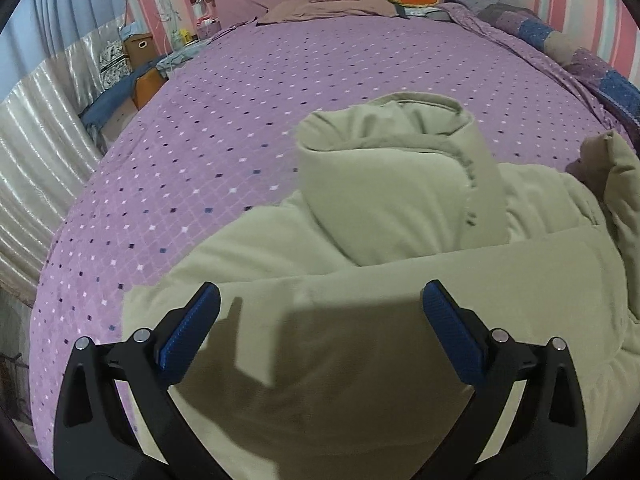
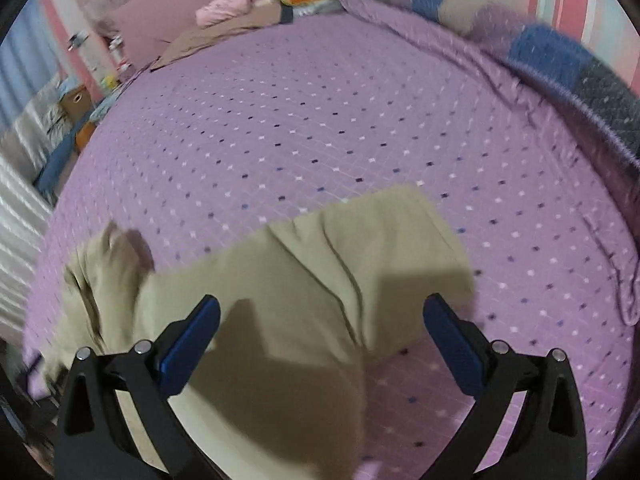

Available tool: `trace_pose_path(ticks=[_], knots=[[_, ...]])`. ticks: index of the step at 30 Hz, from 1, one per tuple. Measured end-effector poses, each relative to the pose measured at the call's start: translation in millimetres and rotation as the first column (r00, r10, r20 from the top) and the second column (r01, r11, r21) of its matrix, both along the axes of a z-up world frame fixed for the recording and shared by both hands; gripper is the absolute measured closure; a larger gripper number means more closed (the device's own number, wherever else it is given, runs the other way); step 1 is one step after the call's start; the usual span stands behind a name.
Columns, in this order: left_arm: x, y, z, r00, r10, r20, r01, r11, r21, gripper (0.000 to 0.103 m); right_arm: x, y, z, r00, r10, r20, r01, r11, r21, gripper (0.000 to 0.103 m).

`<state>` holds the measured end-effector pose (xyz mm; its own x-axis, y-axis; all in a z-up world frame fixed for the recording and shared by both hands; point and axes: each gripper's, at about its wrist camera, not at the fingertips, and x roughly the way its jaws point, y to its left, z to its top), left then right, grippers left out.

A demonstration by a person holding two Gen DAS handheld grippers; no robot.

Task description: Fold large clothes

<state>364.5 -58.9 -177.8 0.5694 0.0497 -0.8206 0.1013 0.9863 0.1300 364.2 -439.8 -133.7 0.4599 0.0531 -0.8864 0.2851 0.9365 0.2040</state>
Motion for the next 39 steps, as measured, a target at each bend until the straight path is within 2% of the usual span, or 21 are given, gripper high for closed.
trace_pose_path(ticks=[3, 6, 9, 10, 11, 12, 14, 16, 18, 20, 23, 26, 29, 31, 32, 33, 34, 35, 36, 37, 39], knots=[[3, 7, 1, 1.0, 0.004, -0.011, -0.004, 1.0, 0.018, 0.003, 48, 6, -10, 0.997, -0.019, -0.081, 0.017, 0.999, -0.029, 0.002], [0, 15, 7, 1.0, -0.002, -0.007, 0.003, 0.999, 0.033, 0.003, 91, 8, -29, 0.973, -0.092, -0.213, 0.082, 0.995, -0.057, 0.002], [1, 20, 11, 1.0, -0.002, -0.009, 0.002, 0.999, 0.044, 0.003, 115, 12, -68, 0.903, -0.165, -0.397, 0.114, 0.982, -0.149, 0.002], [2, 20, 11, 1.0, -0.001, -0.011, 0.001, 0.999, 0.045, 0.003, 119, 15, -84, 0.866, -0.171, -0.471, 0.09, 0.978, -0.189, 0.002], [1, 21, 12, 1.0, -0.002, -0.012, 0.002, 0.999, 0.042, 0.003, 115, 17, -94, 0.839, -0.161, -0.519, 0.066, 0.978, -0.197, 0.009], [0, 22, 12, 1.0, -0.004, -0.011, 0.004, 0.999, 0.036, 0.003, 111, 17, -102, 0.833, -0.138, -0.536, 0.059, 0.985, -0.161, 0.027], [-6, 28, 13, 1.0, -0.016, -0.012, 0.016, 1.0, 0.019, 0.003, 97, 8, -101, 0.854, -0.121, -0.505, 0.112, 0.993, -0.047, 0.04], [-9, 28, 10, 1.0, -0.027, -0.012, 0.027, 1.0, 0.013, 0.003, 80, -3, -92, 0.89, -0.094, -0.445, 0.103, 0.995, -0.004, 0.052], [-14, 28, 6, 0.999, -0.033, -0.011, 0.033, 0.999, 0.031, 0.003, 53, -19, -76, 0.923, -0.097, -0.372, 0.13, 0.99, 0.063, 0.069], [-19, 29, 3, 0.999, -0.032, -0.022, 0.033, 0.999, 0.032, 0.003, 24, -36, -57, 0.951, -0.117, -0.286, 0.16, 0.978, 0.131, 0.077], [-30, 31, 8, 0.999, -0.035, -0.015, 0.036, 0.999, 0.012, 0.003, -27, -55, -19, 0.979, -0.131, -0.153, 0.158, 0.97, 0.182, 0.08], [-42, 34, 18, 0.999, -0.037, 0.001, 0.037, 0.999, 0.014, 0.003, -75, -66, 21, 0.987, -0.161, -0.021, 0.162, 0.964, 0.212, 0.081], [-54, 38, 34, 0.999, -0.032, 0.026, 0.032, 0.999, 0.014, 0.003, -104, -65, 62, 0.972, -0.23, 0.049, 0.228, 0.973, 0.044, 0.082], [-60, 41, 43, 0.999, -0.032, 0.041, 0.032, 0.999, 0.009, 0.003, -117, -67, 86, 0.947, -0.312, 0.078, 0.318, 0.946, -0.071, 0.082], [-64, 42, 47, 0.998, -0.03, 0.051, 0.029, 1.0, 0.01, 0.003, -117, -70, 91, 0.938, -0.341, 0.061, 0.346, 0.931, -0.112, 0.078], [-65, 43, 49, 0.998, -0.027, 0.055, 0.026, 1.0, 0.012, 0.003, -113, -76, 88, 0.928, -0.373, 0.019, 0.371, 0.915, -0.16, 0.068], [-66, 43, 51, 0.998, -0.021, 0.054, 0.02, 1.0, 0.015, 0.003, -109, -82, 83, 0.916, -0.401, -0.004, 0.394, 0.901, -0.184, 0.062], [-67, 43, 52, 0.998, -0.016, 0.053, 0.015, 1.0, 0.017, 0.003, -103, -93, 71, 0.896, -0.441, -0.039, 0.424, 0.88, -0.216, 0.044], [-67, 44, 52, 0.999, -0.012, 0.052, 0.011, 1.0, 0.02, 0.003, -98, -107, 58, 0.884, -0.462, -0.077, 0.433, 0.869, -0.238, 0.034], [-68, 44, 54, 0.999, -0.011, 0.052, 0.009, 1.0, 0.025, 0.003, -98, -121, 47, 0.876, -0.471, -0.106, 0.44, 0.869, -0.229, 0.034], [-72, 43, 57, 0.998, -0.018, 0.063, 0.016, 0.999, 0.039, 0.003, -111, -152, 33, 0.865, -0.486, -0.128, 0.477, 0.874, -0.092, 0.034]])
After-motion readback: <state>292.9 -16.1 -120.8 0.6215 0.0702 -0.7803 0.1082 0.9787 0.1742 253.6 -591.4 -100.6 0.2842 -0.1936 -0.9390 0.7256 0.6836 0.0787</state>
